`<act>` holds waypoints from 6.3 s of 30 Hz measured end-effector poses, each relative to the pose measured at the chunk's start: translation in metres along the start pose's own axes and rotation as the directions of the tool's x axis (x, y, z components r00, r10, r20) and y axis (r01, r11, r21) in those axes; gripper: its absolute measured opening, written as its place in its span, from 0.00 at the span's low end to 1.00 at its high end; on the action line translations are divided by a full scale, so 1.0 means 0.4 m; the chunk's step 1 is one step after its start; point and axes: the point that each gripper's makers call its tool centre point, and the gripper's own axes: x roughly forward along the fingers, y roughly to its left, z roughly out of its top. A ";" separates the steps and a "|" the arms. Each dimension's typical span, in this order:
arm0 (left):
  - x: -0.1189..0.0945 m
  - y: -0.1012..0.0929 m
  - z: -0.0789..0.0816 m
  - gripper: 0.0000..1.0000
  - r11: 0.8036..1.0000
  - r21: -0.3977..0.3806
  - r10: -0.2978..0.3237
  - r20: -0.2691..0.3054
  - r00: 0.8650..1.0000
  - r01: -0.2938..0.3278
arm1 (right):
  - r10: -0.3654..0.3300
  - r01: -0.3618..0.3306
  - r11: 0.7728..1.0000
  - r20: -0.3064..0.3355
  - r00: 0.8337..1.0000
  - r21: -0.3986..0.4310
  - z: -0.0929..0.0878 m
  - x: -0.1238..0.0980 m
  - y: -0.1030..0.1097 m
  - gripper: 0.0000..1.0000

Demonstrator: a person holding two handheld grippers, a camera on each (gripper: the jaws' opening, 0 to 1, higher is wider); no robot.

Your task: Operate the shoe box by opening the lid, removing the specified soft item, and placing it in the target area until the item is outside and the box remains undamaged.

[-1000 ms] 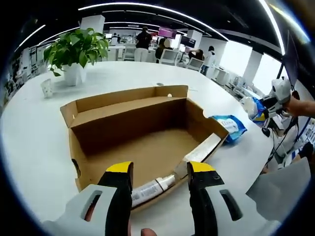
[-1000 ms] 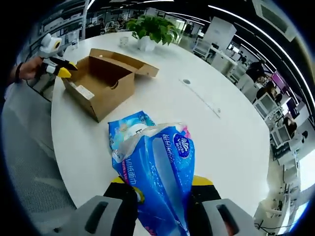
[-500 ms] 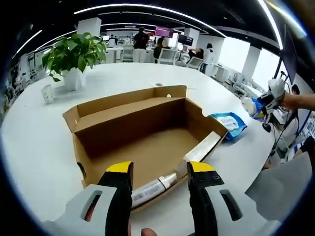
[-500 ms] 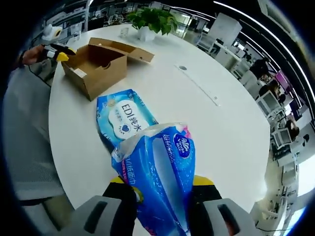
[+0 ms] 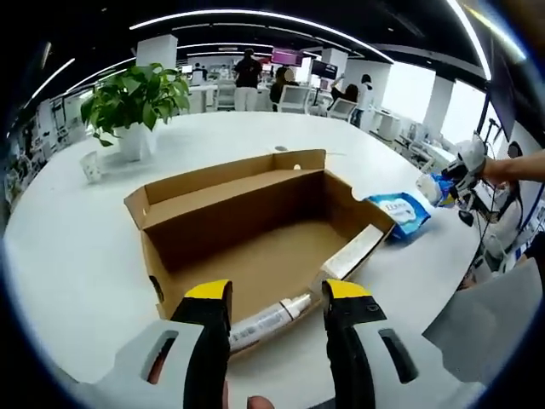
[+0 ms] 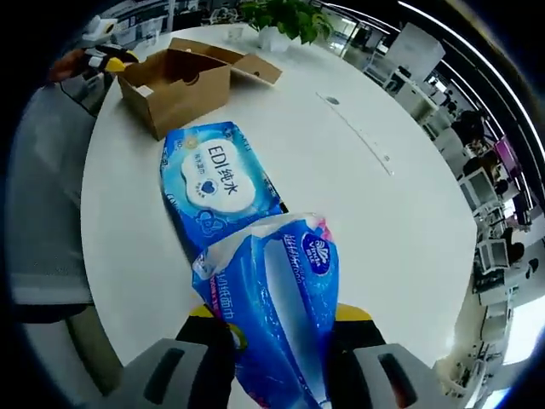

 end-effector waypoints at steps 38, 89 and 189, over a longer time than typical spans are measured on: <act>-0.020 -0.006 -0.010 0.42 0.998 0.057 0.013 -0.004 1.000 -0.013 | 0.034 -0.050 0.967 -0.067 0.997 -0.250 -0.015 0.052 0.027 0.39; -0.049 -0.016 0.047 0.41 0.998 -0.035 -0.045 0.121 0.992 0.049 | 0.332 -0.211 0.865 0.204 0.921 -0.455 0.740 0.110 0.416 0.39; -0.040 -0.069 0.050 0.43 0.992 -0.013 -0.124 0.130 0.984 0.126 | 0.323 -0.265 0.907 0.135 0.937 -0.329 0.845 0.140 0.443 0.17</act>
